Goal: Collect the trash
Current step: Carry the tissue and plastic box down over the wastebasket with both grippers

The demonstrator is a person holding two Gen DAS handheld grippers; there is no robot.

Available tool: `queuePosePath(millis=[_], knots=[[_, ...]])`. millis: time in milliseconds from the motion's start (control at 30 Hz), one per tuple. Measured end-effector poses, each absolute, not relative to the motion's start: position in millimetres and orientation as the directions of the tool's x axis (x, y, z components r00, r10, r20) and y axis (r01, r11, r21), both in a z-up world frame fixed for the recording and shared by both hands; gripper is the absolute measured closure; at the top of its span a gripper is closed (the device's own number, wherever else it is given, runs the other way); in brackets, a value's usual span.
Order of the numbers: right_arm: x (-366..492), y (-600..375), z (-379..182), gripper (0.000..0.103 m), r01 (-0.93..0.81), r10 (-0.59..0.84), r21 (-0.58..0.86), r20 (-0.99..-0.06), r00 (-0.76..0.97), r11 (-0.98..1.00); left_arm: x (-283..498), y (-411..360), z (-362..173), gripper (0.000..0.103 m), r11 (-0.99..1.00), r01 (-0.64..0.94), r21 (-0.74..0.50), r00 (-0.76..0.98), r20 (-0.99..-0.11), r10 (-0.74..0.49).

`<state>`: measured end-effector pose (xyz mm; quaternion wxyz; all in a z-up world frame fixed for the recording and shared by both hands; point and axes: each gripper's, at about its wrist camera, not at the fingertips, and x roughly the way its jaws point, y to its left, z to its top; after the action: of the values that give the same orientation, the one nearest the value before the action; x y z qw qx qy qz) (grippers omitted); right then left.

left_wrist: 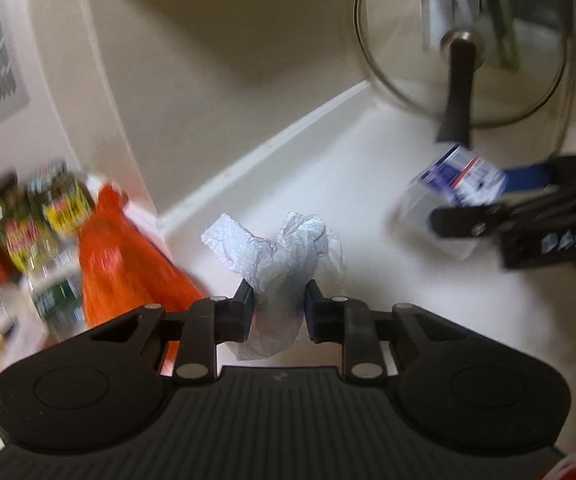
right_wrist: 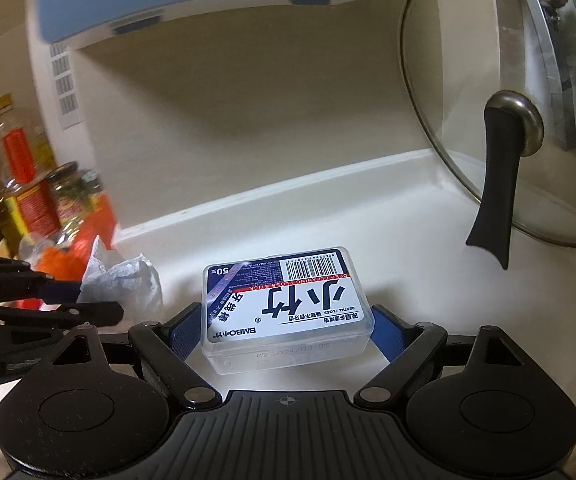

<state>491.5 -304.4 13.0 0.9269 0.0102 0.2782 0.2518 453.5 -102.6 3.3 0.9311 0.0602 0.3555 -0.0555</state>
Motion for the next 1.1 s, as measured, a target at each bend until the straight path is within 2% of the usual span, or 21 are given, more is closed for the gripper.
queuePosePath(millis=[133, 433, 867, 1100], knots=[[456, -299, 15, 0.016, -0.476, 0.470, 0.134, -0.524, 0.711, 0.869, 416, -93, 7, 0.080, 0.992, 0.126, -0.032, 0.725, -0.679, -0.114], [363, -271, 4, 0.016, -0.500, 0.482, 0.139, -0.572, 0.664, 0.855, 318, -64, 2, 0.080, 0.989, 0.087, -0.118, 0.703, -0.696, -0.145], [232, -206, -20, 0.016, -0.604, 0.535, 0.124, -0.625, 0.569, 0.787, 179, -1, -27, 0.080, 0.986, 0.024, -0.163, 0.636, -0.759, -0.141], [184, -176, -68, 0.016, -0.688, 0.496, 0.028, -0.714, 0.494, 0.725, 140, 12, -52, 0.080, 0.987, 0.006, -0.162, 0.588, -0.797, -0.134]])
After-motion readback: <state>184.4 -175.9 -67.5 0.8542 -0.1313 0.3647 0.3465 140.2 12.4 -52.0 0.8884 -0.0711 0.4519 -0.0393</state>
